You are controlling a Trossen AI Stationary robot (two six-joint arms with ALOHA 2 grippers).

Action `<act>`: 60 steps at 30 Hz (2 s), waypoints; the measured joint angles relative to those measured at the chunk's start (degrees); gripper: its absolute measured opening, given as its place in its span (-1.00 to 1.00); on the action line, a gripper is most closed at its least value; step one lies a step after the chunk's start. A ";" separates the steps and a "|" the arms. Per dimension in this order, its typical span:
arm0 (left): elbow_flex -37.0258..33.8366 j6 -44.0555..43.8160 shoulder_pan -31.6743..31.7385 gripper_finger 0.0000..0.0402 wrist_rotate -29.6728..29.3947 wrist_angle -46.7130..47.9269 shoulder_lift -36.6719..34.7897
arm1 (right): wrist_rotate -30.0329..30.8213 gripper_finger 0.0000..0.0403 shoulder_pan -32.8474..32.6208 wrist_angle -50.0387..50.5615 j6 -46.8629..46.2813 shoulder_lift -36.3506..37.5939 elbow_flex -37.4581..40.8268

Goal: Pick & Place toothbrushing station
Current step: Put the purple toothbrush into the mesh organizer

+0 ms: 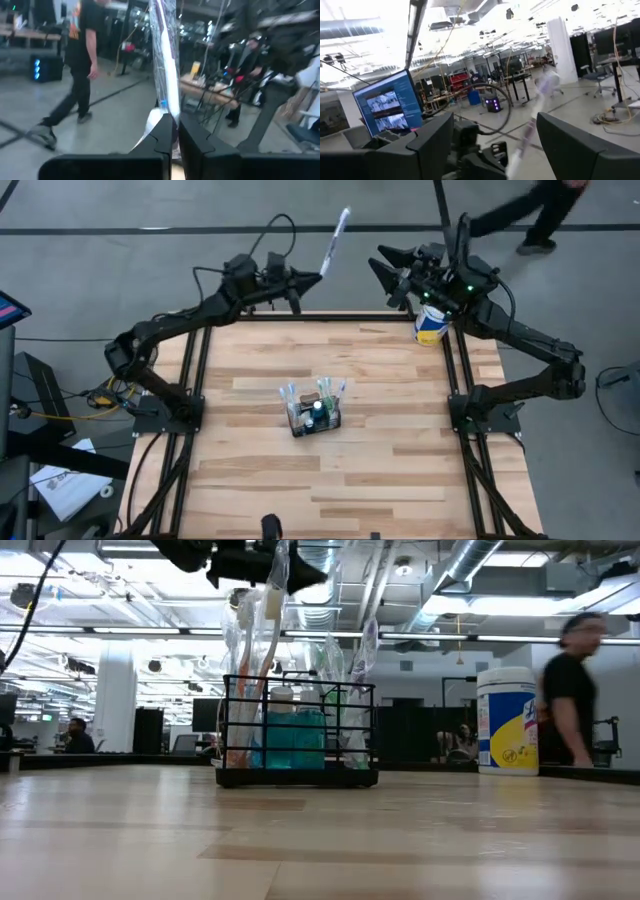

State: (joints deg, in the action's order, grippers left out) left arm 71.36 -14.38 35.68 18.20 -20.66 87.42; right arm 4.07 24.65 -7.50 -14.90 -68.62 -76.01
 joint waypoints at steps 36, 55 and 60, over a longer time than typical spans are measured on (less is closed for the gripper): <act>0.21 2.07 -5.03 -1.00 2.32 -4.88 -3.94 | -13.16 0.36 4.20 2.89 1.41 -13.16 -16.72; 0.28 2.02 -4.89 -1.00 5.92 -9.47 -4.86 | -13.21 0.36 5.53 1.50 -1.06 -13.17 -16.72; 0.28 2.04 -6.45 -1.00 6.38 -10.80 -4.88 | -13.24 0.36 5.53 1.50 -1.66 -13.17 -16.72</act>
State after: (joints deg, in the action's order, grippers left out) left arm 71.64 -12.34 29.23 24.58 -31.46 82.54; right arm -9.17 30.17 -6.00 -16.56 -81.80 -92.73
